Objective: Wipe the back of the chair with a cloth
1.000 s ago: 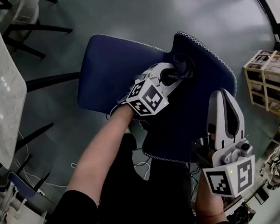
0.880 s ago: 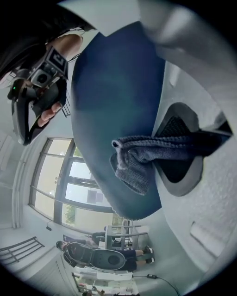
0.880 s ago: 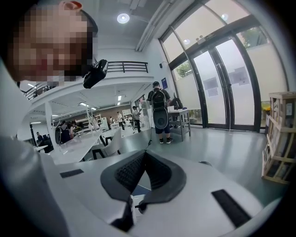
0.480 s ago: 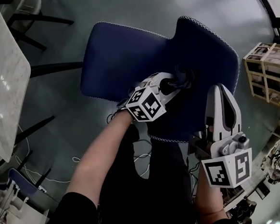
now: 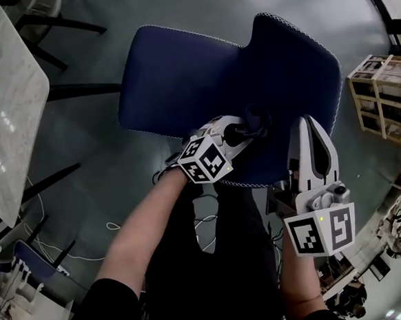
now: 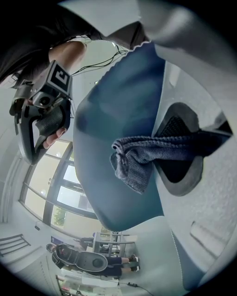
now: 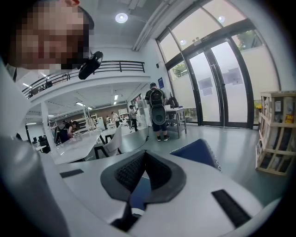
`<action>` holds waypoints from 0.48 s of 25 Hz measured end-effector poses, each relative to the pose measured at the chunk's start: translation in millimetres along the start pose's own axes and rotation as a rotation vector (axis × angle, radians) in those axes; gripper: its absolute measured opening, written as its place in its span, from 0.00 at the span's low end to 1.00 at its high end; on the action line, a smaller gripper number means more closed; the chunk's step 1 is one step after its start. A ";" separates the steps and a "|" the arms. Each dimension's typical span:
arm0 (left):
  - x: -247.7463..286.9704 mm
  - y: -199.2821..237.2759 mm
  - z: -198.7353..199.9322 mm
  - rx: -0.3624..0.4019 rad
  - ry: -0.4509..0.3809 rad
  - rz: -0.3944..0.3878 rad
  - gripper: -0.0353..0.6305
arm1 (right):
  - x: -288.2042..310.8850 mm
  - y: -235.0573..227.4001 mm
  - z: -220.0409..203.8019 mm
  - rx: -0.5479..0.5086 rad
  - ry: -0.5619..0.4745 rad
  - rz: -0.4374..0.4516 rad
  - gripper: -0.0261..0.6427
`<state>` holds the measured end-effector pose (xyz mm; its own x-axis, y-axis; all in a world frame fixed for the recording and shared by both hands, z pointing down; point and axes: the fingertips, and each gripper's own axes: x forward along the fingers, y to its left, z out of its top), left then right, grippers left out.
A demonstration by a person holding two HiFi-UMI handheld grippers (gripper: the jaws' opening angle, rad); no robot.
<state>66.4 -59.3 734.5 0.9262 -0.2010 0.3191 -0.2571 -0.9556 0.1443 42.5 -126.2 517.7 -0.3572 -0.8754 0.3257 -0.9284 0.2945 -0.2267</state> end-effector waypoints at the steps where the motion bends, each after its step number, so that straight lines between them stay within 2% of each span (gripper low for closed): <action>1: -2.5 -5.3 -2.0 -0.005 0.003 -0.002 0.16 | -1.3 1.2 -0.6 0.000 0.002 -0.001 0.06; 7: -21.9 -33.0 -11.3 -0.006 0.049 -0.021 0.16 | -9.0 12.1 -1.6 -0.004 0.017 0.010 0.06; 12: -38.2 -53.2 -17.8 0.045 0.120 -0.063 0.16 | -15.3 18.1 3.3 -0.011 0.032 0.017 0.06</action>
<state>39.8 3.1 731.3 0.8996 -0.1160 0.4210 -0.1846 -0.9747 0.1260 31.5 -108.7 505.5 -0.3756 -0.8577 0.3512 -0.9233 0.3133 -0.2222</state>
